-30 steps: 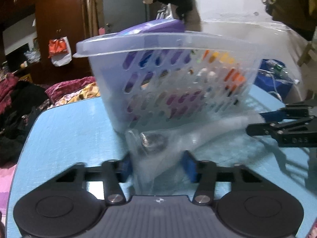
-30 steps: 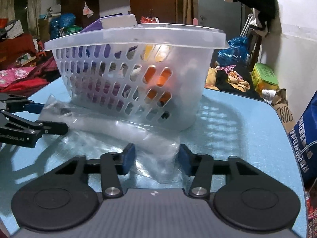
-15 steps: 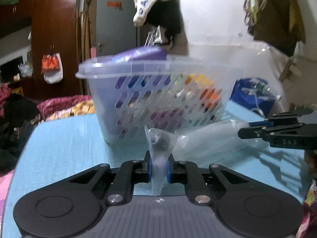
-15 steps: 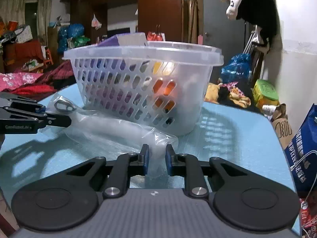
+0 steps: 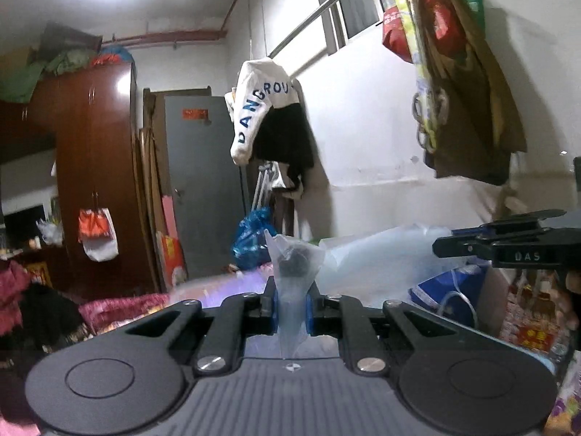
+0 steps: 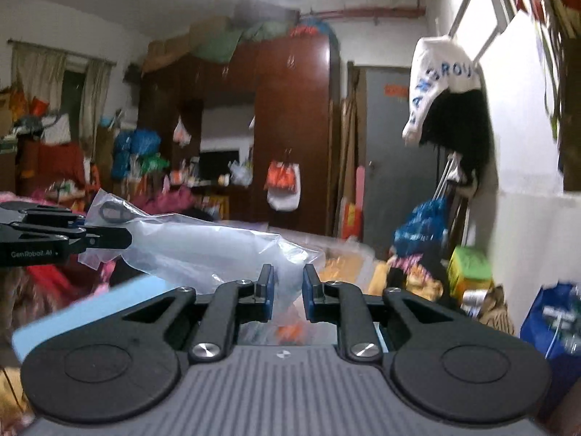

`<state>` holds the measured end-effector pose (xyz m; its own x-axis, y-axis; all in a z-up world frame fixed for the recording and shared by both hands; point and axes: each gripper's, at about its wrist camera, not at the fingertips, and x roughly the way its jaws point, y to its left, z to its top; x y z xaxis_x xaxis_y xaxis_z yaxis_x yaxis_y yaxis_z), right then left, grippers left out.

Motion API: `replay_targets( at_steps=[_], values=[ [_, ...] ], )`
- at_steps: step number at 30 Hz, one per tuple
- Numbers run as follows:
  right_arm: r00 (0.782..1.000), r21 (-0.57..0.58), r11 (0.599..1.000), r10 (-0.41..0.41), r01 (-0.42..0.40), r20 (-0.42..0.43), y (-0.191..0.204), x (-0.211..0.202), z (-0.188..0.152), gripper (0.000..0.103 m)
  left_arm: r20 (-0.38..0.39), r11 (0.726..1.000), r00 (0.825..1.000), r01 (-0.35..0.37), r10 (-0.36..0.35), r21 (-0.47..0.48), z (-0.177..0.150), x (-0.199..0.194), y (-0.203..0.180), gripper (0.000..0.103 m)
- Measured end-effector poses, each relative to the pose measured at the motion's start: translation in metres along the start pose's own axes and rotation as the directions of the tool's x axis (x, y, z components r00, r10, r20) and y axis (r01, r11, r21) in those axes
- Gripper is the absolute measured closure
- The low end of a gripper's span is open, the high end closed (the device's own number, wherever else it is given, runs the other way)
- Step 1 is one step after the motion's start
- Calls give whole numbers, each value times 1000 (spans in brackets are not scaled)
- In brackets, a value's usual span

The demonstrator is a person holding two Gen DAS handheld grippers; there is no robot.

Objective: Organize objects
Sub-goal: 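Lift the wrapped roll with both grippers and lay it into the basket, then open both grippers and pull them back from the basket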

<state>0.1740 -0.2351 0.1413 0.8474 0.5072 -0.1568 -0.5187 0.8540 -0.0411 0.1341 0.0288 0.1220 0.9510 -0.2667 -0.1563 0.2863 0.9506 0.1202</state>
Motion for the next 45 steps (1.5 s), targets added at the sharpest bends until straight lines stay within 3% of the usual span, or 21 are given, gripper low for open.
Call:
replay_targets(
  at_steps=[6, 17, 19, 20, 21, 22, 24, 25, 27, 29, 33, 38, 45],
  values=[
    [999, 28, 999, -25, 26, -36, -16, 60, 36, 85, -38, 999, 999, -35, 36, 17, 30, 52, 17, 87],
    [976, 61, 996, -45, 60, -214, -26, 127, 6, 85, -205, 997, 977, -69, 64, -18, 5, 112, 43, 85],
    [971, 70, 995, -51, 69, -233, -28, 131, 0, 85, -223, 997, 973, -72, 66, -23, -1, 118, 45, 82],
    [969, 63, 995, -59, 77, -241, -28, 130, -1, 84, -234, 997, 969, -81, 75, -17, -4, 121, 46, 74],
    [966, 58, 995, -67, 84, -252, -27, 132, -3, 82, -244, 996, 966, -89, 83, -13, -7, 123, 46, 57],
    [965, 60, 994, -74, 92, -253, -26, 131, -3, 78, -247, 995, 965, -95, 89, -11, -9, 123, 45, 47],
    [963, 75, 992, -75, 98, -259, -28, 131, -5, 64, -226, 993, 968, -115, 110, -7, -10, 121, 45, 20],
    [963, 84, 992, -71, 95, -259, -28, 130, -6, 59, -218, 993, 969, -119, 114, -8, -11, 120, 45, 17],
    [967, 100, 991, -65, 92, -245, -29, 127, -6, 37, -219, 992, 969, -124, 115, -23, -10, 116, 46, 6],
    [970, 99, 990, -75, 100, -233, -29, 124, -6, 22, -215, 992, 970, -123, 112, -35, -7, 113, 46, 4],
    [976, 94, 991, -73, 94, -205, -25, 117, -5, 3, -172, 988, 973, -156, 153, -9, -5, 98, 42, 4],
    [982, 95, 993, -58, 76, -181, -25, 111, -4, 0, -156, 983, 970, -184, 184, 15, -4, 90, 37, 4],
    [979, 114, 990, -55, 78, -198, -25, 101, -2, 0, -128, 980, 974, -192, 185, -43, -8, 66, 32, 4]
  ],
)
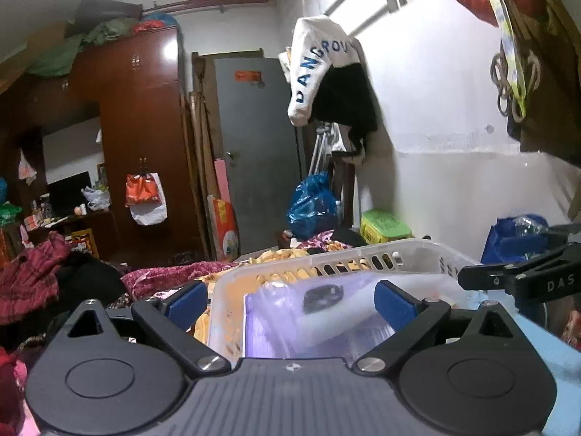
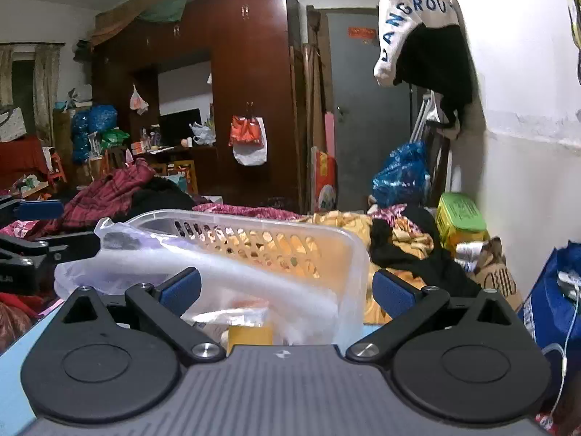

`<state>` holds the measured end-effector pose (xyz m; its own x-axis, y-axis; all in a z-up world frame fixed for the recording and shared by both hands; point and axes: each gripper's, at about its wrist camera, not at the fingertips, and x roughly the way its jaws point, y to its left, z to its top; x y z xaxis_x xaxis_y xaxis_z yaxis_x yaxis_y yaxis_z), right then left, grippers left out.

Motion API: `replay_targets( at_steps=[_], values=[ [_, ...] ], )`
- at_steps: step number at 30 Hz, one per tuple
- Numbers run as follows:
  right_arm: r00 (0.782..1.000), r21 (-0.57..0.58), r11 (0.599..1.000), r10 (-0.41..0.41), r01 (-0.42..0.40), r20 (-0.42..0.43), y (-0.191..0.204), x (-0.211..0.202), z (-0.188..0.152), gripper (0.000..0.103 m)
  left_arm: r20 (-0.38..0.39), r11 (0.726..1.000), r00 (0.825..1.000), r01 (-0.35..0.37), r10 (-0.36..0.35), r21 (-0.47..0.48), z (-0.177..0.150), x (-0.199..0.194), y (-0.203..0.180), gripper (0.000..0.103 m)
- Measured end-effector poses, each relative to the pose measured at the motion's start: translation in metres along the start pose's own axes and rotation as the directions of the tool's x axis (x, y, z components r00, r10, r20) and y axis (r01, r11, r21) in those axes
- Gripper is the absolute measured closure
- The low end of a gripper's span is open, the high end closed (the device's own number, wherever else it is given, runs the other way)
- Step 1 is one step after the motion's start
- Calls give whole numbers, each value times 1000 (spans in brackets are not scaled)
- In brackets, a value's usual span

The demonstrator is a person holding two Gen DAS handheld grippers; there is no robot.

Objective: Organize objects
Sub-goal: 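Open both grippers and pull them back from the basket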

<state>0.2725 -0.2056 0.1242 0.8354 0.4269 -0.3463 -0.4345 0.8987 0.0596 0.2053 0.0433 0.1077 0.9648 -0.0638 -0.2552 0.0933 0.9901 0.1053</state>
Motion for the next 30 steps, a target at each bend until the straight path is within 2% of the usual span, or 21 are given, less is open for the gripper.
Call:
replay_targets(
  at_steps=[4, 7, 9, 15, 19, 22, 25, 30],
  values=[
    [998, -27, 1000, 7, -5, 62, 7, -28, -10, 0, 27, 1000, 1000, -15, 15, -20, -13, -31, -3, 4],
    [992, -37, 995, -94, 97, 84, 24, -49, -22, 0, 24, 999, 999, -39, 40, -30, -25, -55, -7, 4],
    [988, -55, 991, -118, 123, 96, 34, -67, -34, 0, 19, 998, 998, -58, 59, -26, -32, -70, -11, 4],
    [993, -21, 997, -79, 81, 87, 44, -119, -64, 0, 55, 998, 998, -36, 39, -57, -59, -121, -21, 4],
    [995, 23, 1000, -9, 7, 101, 50, -143, -85, 0, 75, 995, 997, -9, 17, -102, -76, -151, -26, 4],
    [997, 20, 1000, -4, 3, 77, 58, -145, -93, 0, 65, 997, 998, -14, 19, -80, -81, -159, -34, 4],
    [995, 7, 999, -34, 34, 91, 66, -142, -92, 0, 75, 998, 997, -19, 24, -61, -78, -160, -40, 4],
    [995, 30, 999, -30, 27, 97, 64, -139, -88, 0, 56, 998, 998, -13, 16, -66, -81, -157, -42, 4]
  ],
)
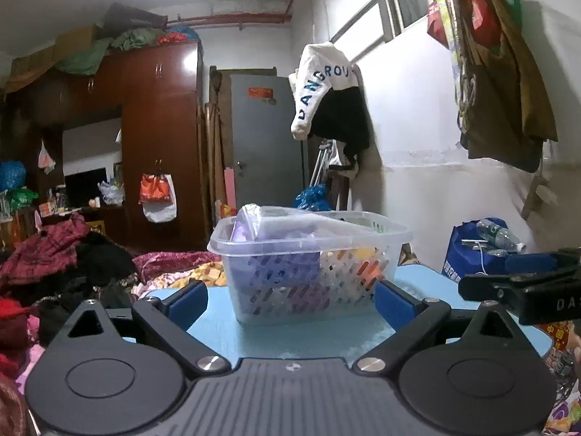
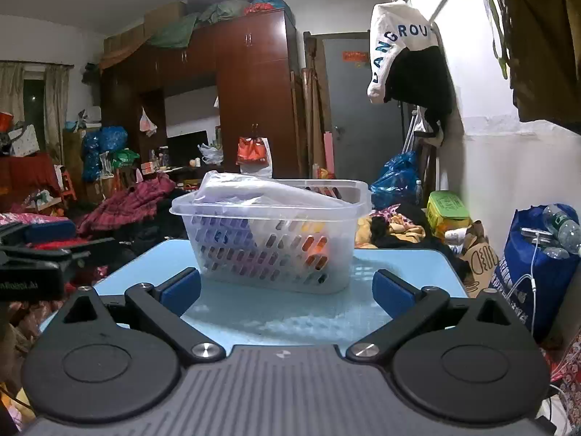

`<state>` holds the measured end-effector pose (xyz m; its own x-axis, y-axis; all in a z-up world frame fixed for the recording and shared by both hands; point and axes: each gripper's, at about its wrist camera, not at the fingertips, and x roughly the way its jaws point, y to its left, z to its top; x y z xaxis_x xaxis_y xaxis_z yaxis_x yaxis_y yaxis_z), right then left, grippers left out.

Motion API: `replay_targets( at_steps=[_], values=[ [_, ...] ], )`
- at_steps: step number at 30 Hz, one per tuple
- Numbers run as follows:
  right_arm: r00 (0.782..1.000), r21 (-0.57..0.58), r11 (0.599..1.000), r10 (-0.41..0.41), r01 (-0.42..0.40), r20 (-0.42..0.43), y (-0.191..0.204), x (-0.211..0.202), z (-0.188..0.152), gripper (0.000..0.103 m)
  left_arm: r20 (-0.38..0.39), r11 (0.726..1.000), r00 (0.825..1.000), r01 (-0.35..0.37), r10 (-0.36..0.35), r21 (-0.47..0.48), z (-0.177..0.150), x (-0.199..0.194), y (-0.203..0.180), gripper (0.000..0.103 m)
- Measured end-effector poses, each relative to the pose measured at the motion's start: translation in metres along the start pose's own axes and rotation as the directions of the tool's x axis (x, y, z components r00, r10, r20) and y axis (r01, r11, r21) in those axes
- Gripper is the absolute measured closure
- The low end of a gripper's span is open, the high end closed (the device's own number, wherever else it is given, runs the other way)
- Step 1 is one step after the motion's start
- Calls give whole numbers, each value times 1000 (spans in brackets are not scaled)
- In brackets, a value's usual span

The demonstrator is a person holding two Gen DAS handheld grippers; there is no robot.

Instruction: Organize objects

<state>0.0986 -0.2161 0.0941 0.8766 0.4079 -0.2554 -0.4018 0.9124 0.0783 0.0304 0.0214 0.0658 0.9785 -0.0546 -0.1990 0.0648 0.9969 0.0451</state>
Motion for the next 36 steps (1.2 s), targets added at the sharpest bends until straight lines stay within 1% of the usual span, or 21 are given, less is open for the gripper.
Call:
replay_targets(
  at_steps=[2, 7, 10, 12, 15, 21, 36],
  values=[
    [1000, 2, 1000, -8, 8, 4, 0, 0, -1, 0, -1, 1000, 1000, 0, 0, -6, -1, 0, 1, 4],
    [1000, -7, 1000, 2, -2, 3, 3, -9, -11, 0, -2, 1000, 1000, 10, -10, -9, -4, -1, -1, 4],
    [1000, -14, 1000, 7, -7, 2, 4, -11, -13, 0, -7, 1000, 1000, -3, 3, 0, -5, -1, -2, 4],
    [1000, -11, 1000, 8, -8, 1, 4, -10, -13, 0, -11, 1000, 1000, -7, 7, -1, -5, 0, -1, 4],
    [1000, -7, 1000, 12, -12, -4, 4, -9, -14, 0, -9, 1000, 1000, 19, -19, -9, -5, -1, 1, 4],
    [1000, -6, 1000, 16, -16, -11, 4, -9, -15, 0, -3, 1000, 1000, 5, -5, -6, -6, -2, 0, 4],
    [1000, 16, 1000, 10, -10, -1, 1, -12, -15, 0, -19, 1000, 1000, 12, -12, -13, -6, 2, -1, 4]
  ],
)
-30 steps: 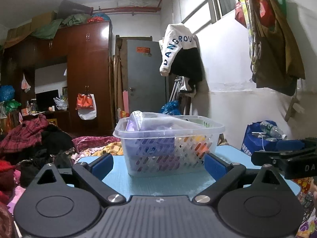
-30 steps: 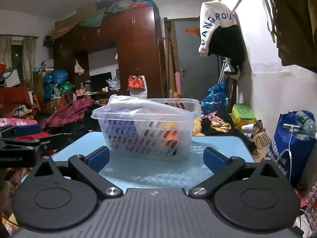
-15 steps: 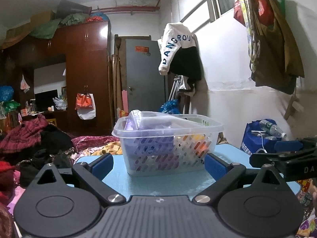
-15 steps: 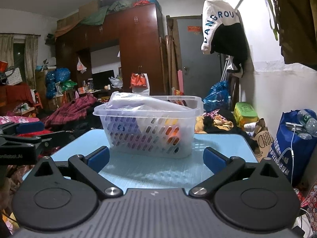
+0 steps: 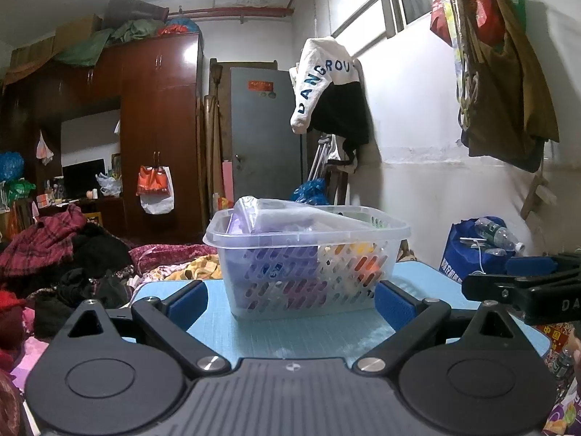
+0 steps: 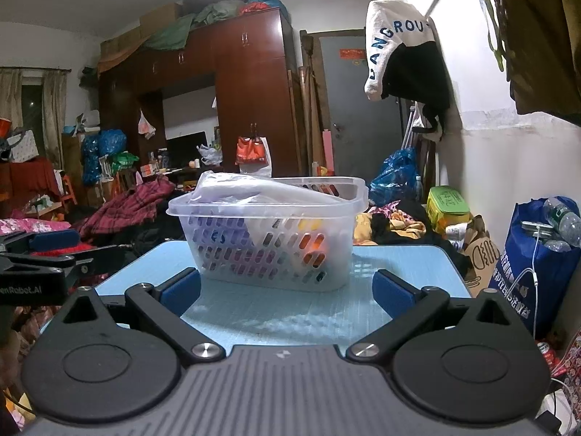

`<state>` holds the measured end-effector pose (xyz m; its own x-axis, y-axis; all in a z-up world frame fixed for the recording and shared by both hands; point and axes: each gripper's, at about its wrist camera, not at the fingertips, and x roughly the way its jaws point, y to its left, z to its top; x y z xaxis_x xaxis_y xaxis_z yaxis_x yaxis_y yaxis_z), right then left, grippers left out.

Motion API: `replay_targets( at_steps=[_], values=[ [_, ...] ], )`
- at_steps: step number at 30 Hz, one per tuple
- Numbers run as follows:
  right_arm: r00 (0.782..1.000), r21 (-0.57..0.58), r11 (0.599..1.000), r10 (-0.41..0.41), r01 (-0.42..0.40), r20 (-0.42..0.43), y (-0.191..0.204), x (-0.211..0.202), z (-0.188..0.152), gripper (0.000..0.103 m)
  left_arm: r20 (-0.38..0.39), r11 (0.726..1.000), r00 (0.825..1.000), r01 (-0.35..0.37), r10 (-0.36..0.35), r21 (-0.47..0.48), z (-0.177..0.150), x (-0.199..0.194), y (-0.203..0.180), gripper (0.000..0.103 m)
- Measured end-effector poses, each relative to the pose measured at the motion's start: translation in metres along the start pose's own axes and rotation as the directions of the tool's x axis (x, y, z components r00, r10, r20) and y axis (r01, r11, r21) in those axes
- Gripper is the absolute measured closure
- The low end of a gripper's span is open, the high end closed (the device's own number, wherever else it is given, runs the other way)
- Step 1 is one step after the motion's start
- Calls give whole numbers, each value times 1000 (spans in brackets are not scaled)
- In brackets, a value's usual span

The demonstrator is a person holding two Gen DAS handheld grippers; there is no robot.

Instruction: Organize objects

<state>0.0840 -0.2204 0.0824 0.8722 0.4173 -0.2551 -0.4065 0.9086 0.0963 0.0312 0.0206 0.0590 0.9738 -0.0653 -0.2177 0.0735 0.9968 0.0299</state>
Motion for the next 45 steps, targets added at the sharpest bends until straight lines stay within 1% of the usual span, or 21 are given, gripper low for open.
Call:
replay_targets(
  at_steps=[45],
  values=[
    [1000, -17, 1000, 0, 0, 5, 0, -5, 4, 0, 4, 1000, 1000, 4, -4, -11, 0, 2, 1, 4]
  ],
)
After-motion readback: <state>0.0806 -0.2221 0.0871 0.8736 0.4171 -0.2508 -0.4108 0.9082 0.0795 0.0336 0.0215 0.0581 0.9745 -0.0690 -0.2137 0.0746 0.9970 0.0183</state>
